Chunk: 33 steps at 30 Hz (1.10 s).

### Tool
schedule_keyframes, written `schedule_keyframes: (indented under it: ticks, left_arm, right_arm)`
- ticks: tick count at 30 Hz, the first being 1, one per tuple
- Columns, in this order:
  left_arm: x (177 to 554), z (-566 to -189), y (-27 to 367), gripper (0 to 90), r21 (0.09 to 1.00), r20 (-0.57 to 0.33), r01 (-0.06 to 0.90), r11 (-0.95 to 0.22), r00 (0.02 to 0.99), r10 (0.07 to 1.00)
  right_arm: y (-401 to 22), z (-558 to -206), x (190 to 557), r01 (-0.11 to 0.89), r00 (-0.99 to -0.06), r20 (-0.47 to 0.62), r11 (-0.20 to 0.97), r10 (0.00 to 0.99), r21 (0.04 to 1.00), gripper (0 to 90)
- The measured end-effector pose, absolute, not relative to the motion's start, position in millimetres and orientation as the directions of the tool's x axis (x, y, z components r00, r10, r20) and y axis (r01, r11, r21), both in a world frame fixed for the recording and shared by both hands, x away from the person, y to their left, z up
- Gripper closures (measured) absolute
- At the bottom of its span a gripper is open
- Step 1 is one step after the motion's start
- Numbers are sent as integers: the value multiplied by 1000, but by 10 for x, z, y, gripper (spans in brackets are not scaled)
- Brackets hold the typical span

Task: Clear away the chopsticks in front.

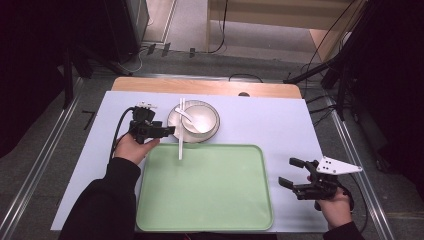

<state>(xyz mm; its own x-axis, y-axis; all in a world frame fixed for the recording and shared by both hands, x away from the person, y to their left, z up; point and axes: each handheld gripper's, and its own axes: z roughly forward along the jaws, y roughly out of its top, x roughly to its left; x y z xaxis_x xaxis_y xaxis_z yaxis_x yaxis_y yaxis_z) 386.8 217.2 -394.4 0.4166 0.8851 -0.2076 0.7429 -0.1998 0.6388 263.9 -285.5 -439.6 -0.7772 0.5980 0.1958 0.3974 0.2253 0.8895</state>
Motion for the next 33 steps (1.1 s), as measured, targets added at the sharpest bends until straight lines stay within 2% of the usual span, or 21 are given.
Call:
schedule_keyframes:
  ticks: [7,11,25,33]
  left_arm:
    - [3958,-4074,2004,561,614,-154,758,-220,388,909]
    - [3983,-4100,1968,609,607,-178,768,-201,378,908]
    - [4042,-4234,1845,666,585,-144,777,-232,381,913]
    - [4137,-4332,1866,729,589,-150,783,-198,347,926]
  right_arm:
    - [-2863,-4395,2611,395,-777,188,233,600,888,153]
    - [-2878,-4391,2584,396,-776,187,234,603,888,153]
    - [-2913,-4395,2536,400,-767,188,228,614,888,153]
    - [-2896,-4396,2542,399,-772,186,235,608,886,153]
